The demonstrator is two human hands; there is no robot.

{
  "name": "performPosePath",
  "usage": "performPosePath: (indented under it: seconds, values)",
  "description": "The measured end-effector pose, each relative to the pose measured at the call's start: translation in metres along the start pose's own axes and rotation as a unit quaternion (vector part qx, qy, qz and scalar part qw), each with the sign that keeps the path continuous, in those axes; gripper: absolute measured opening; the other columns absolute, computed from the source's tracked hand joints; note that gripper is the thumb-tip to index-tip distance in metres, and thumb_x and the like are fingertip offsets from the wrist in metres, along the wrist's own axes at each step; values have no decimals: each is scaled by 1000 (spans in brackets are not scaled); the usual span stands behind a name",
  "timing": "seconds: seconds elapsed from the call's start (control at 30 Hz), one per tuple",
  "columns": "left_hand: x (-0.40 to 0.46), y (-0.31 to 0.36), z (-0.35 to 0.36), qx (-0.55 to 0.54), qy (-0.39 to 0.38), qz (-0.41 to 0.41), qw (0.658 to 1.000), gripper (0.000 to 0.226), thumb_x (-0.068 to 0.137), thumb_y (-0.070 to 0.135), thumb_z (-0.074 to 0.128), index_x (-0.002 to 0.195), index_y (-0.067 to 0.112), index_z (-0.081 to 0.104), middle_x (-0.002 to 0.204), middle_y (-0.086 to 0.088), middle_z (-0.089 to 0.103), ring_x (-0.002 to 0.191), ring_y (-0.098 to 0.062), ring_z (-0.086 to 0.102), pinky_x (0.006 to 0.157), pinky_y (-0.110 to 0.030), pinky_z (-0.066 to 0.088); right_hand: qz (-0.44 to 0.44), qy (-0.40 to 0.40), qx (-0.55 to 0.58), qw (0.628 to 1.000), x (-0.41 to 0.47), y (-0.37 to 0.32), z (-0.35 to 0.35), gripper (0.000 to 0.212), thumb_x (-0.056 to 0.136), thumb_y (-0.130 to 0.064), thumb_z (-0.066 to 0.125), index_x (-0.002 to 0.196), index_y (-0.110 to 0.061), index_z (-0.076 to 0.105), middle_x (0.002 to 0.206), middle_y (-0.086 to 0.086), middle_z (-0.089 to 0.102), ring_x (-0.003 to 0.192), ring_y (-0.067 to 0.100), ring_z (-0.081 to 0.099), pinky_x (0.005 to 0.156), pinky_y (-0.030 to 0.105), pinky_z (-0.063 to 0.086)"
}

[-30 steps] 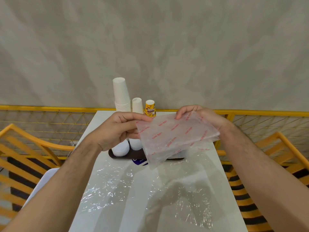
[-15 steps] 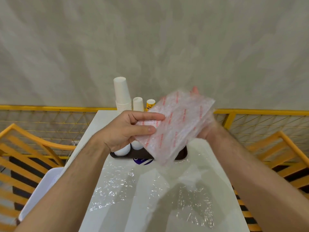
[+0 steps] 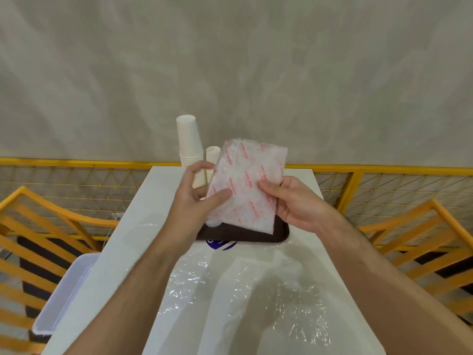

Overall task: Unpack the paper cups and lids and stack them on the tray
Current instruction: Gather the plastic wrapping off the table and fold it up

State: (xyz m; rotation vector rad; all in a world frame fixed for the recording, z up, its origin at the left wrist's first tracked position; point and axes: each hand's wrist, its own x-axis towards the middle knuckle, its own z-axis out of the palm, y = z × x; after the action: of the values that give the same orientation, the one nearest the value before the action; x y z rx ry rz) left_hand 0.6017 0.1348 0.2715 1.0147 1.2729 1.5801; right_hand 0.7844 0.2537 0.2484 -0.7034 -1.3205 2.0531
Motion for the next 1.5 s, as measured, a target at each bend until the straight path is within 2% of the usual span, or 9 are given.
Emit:
performPosePath:
  seconds: [0.13,0.53,0.7,0.83,1.0,1.13,1.23,1.3,1.5]
  values:
    - [12,16,-2,-3,-41,-134,990,45,85,11,72,126,17,53,105,-10,76,93,-23,74,71,-35,62,2,-23,-73,997,-5,-13,0,34,88,-16,63,117,1,68,118,15,72,109,26,70,94,36,58]
    - [12,3,3,-12,-84,-118,989,18,94,9,61,108,10,73,107,-5,76,97,-16,72,78,-29,59,4,-42,-82,996,-13,-23,-10,31,85,-11,65,114,-7,72,109,9,75,100,18,73,86,28,59]
    - [14,5,-17,79,-26,-173,981,28,95,44,59,110,26,73,78,-1,60,65,-18,55,61,-29,41,-88,-20,-168,982,-16,-31,-15,26,95,-6,57,118,-7,70,120,4,72,113,13,68,94,23,53]
    - [7,-1,-12,-91,-138,-317,934,51,93,64,45,130,32,57,108,-19,71,76,-38,70,62,-35,56,-197,-56,-350,914,-13,-31,-21,26,98,-6,59,123,-5,69,156,-9,42,149,13,30,123,39,24]
    - [10,-4,3,-171,-47,-193,965,32,98,11,56,128,16,66,125,-10,69,98,-19,72,73,-30,61,-215,-63,-489,843,-16,-24,-19,34,93,-16,54,120,-23,74,164,-26,3,153,9,-17,125,40,-5]
    - [10,-8,-1,-64,-29,-114,991,33,96,-4,54,115,16,71,115,-8,73,92,-13,71,73,-25,59,-199,63,-337,918,-19,-9,-19,61,85,1,61,135,-35,61,162,-22,21,152,2,11,121,27,20]
    - [11,-8,-2,24,-33,-52,998,34,97,-1,56,116,23,72,120,-2,72,106,-17,68,87,-30,58,-16,62,-41,997,-22,0,-21,56,76,-27,71,131,-24,61,127,-6,66,123,15,57,100,34,43]
    - [9,-7,-1,74,-41,-16,996,35,97,2,58,116,27,72,122,0,71,106,-16,68,91,-31,57,66,-13,15,998,-25,5,-18,48,80,-42,70,121,-17,68,116,5,71,107,23,67,100,43,49]
    - [3,-10,4,89,-69,46,993,54,96,3,60,125,48,60,122,5,70,103,-11,69,84,-30,58,50,-7,8,999,-18,3,-7,37,95,-8,57,128,8,59,117,19,72,99,23,74,89,36,60]
